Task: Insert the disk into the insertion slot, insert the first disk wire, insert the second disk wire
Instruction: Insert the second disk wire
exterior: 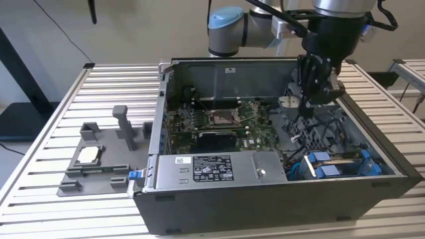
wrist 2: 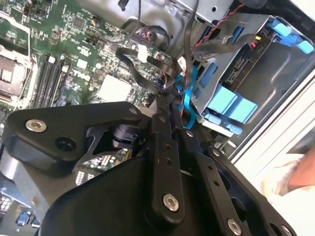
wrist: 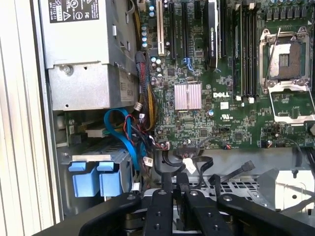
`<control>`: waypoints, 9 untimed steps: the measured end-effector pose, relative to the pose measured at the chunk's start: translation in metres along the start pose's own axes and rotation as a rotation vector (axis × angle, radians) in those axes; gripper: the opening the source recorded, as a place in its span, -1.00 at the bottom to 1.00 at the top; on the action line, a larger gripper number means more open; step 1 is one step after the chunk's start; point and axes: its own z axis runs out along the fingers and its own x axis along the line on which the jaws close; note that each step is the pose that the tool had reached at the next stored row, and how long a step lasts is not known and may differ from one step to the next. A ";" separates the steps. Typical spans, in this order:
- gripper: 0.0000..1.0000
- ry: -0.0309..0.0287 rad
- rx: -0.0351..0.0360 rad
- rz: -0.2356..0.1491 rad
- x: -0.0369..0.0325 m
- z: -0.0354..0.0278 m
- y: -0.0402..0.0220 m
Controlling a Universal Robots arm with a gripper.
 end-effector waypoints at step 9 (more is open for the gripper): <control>-0.69 -0.0063 -0.0007 0.003 0.0192 0.0028 -0.0015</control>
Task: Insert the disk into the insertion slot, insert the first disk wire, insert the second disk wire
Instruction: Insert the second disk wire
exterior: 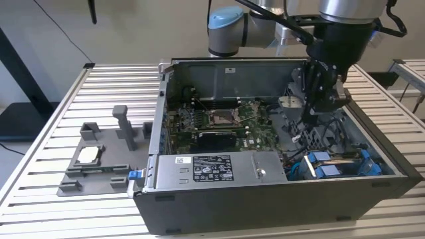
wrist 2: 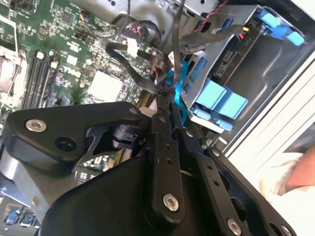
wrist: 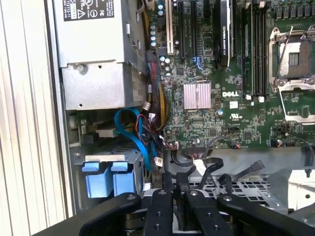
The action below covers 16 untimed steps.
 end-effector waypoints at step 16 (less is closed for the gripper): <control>-0.69 -0.0936 -0.0088 0.002 0.0272 0.0083 -0.0111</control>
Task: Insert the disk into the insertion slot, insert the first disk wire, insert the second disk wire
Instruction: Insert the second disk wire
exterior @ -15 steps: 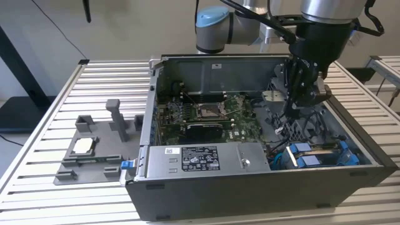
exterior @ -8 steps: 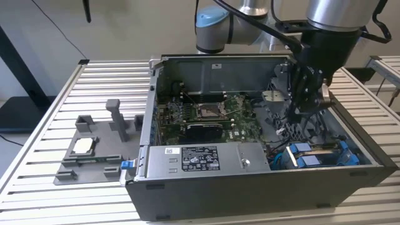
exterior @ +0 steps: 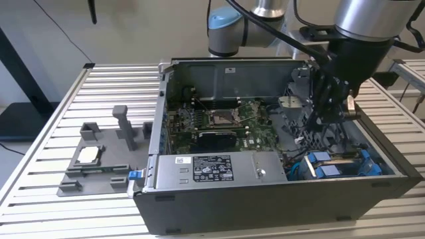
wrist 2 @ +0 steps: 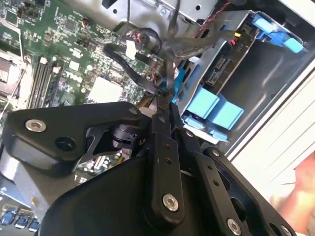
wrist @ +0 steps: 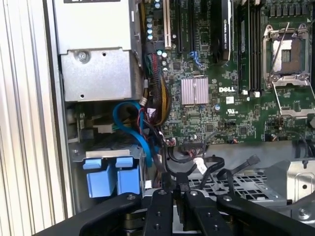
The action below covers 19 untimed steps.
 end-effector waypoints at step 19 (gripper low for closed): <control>-0.69 0.0014 -0.0315 0.009 0.0249 0.0022 -0.0215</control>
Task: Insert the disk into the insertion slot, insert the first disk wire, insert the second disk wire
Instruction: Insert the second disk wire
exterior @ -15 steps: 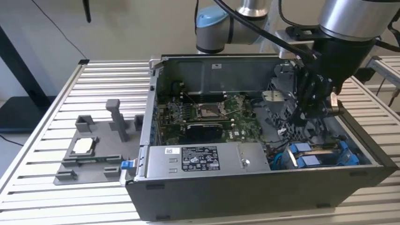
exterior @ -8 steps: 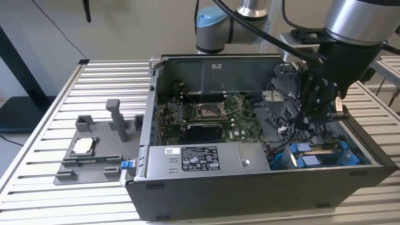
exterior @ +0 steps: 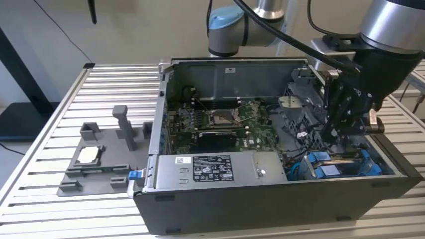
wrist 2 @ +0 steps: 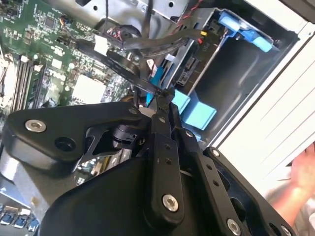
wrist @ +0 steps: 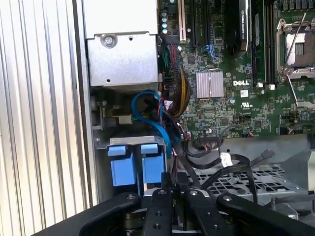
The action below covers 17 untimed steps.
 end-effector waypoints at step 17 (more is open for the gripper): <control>-0.69 -0.0354 -0.0068 0.000 0.0119 0.0055 -0.0176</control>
